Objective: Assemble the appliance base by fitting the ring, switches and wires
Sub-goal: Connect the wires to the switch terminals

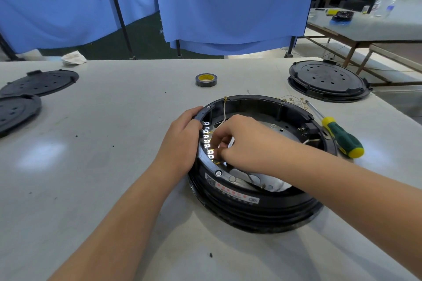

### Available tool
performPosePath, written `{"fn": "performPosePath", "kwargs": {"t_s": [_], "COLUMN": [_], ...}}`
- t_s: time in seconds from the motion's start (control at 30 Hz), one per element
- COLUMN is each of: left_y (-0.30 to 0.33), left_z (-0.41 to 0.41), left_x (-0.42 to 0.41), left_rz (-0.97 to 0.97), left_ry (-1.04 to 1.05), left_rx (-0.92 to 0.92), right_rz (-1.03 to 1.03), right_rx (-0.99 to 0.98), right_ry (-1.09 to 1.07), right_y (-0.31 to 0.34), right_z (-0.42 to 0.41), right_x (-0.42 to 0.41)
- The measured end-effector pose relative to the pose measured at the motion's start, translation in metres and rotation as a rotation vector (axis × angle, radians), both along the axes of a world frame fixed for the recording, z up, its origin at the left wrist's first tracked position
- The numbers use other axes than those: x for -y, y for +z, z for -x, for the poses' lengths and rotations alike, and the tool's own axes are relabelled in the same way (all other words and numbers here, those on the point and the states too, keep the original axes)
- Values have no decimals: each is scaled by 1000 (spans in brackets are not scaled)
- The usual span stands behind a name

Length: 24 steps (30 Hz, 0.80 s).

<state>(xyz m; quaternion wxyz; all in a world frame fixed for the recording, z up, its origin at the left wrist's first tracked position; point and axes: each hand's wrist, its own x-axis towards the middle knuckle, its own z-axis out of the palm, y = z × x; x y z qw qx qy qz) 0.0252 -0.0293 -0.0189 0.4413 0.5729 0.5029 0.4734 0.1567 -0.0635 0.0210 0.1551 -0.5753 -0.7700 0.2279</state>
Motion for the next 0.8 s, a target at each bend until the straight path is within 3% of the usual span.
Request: {"fn": "performPosePath", "kwargs": {"t_s": [0.8], "left_y": [-5], "left_z": [1], "left_x": [-3], "left_rz": [20], "left_ry": [-23], "left_rx": [-53], "right_rz": [52], "right_rx": [-71], "right_ry": [-51], "right_y": [-4], "right_z": [0], "right_x": [-5]}}
